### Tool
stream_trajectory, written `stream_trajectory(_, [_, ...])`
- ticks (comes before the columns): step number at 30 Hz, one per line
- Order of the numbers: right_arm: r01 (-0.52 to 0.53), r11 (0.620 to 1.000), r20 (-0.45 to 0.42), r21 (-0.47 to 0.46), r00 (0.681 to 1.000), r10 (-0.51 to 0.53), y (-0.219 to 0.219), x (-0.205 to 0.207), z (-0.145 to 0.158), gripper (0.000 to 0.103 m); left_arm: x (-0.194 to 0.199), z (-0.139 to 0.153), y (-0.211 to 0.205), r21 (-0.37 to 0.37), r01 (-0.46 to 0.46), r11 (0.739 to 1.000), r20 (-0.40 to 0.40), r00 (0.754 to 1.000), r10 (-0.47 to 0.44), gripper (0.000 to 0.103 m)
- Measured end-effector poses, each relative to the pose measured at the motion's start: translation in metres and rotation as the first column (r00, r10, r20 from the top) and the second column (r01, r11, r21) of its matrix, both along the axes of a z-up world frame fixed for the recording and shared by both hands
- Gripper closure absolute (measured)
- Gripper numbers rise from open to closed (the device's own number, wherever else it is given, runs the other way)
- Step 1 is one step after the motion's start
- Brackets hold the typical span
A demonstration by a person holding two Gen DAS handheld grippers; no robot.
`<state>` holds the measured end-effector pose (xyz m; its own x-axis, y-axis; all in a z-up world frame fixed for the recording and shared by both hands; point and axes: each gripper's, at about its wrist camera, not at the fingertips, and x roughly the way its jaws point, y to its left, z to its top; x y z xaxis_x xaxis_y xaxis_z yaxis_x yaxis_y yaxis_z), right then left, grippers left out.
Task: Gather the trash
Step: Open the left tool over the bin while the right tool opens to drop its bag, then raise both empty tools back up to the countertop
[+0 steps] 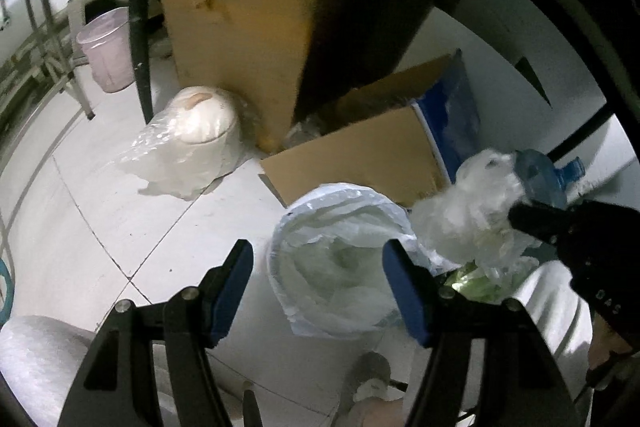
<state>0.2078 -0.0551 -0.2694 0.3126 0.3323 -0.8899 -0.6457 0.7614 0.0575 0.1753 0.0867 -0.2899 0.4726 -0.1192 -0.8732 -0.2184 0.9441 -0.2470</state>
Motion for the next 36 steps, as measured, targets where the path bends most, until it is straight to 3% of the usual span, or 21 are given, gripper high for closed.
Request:
stream_trajectory(2, [0.004, 1.0, -0.01, -0.008, 1.0, -0.004, 0.005, 0.001, -0.002, 0.097, -0.002, 0.001, 0.007, -0.009, -0.016, 1.0, 0.006, 1.0, 0.016, 0.036])
stream_trajectory(6, [0.003, 1.0, -0.018, -0.018, 1.0, -0.004, 0.011, 0.0, 0.0, 0.077, -0.006, 0.005, 0.014, -0.014, -0.027, 1.0, 0.021, 0.999, 0.027, 0.036])
stream_trajectory(16, [0.023, 1.0, 0.028, -0.013, 0.999, -0.023, 0.001, -0.009, 0.024, 0.077, -0.02, 0.024, 0.015, 0.019, -0.016, 1.0, 0.062, 0.998, 0.015, 0.036])
stream_trajectory(36, [0.031, 0.998, 0.155, 0.053, 0.987, -0.038, -0.03, -0.052, 0.108, 0.077, -0.053, 0.099, -0.019, 0.062, 0.069, 0.996, 0.219, 0.972, -0.081, 0.036])
